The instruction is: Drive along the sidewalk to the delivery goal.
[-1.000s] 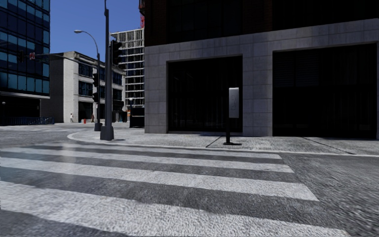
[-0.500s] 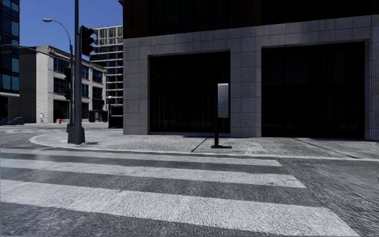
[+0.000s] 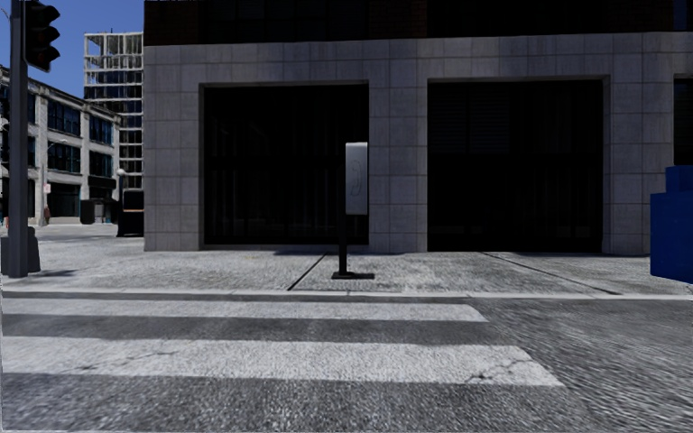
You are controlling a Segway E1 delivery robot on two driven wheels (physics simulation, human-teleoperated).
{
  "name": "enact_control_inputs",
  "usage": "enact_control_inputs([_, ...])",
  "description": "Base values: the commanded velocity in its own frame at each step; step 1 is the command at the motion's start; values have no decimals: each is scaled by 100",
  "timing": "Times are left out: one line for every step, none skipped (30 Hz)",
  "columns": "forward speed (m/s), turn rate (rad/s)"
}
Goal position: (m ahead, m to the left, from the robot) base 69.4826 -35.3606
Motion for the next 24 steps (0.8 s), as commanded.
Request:
enact_control_inputs([145, -42])
enact_control_inputs([145, -36])
enact_control_inputs([145, -29])
enact_control_inputs([145, -29])
enact_control_inputs([145, -27])
enact_control_inputs([145, -26])
enact_control_inputs([145, -26])
enact_control_inputs([145, -26])
enact_control_inputs([145, -25])
enact_control_inputs([145, -25])
enact_control_inputs([145, -25])
enact_control_inputs([145, -25])
enact_control_inputs([145, -25])
enact_control_inputs([145, -30])
enact_control_inputs([145, -34])
enact_control_inputs([150, -35])
enact_control_inputs([150, -35])
enact_control_inputs([200, -35])
enact_control_inputs([200, -35])
enact_control_inputs([200, -35])
enact_control_inputs([200, -35])
enact_control_inputs([200, -40])
enact_control_inputs([200, -41])
enact_control_inputs([200, -41])
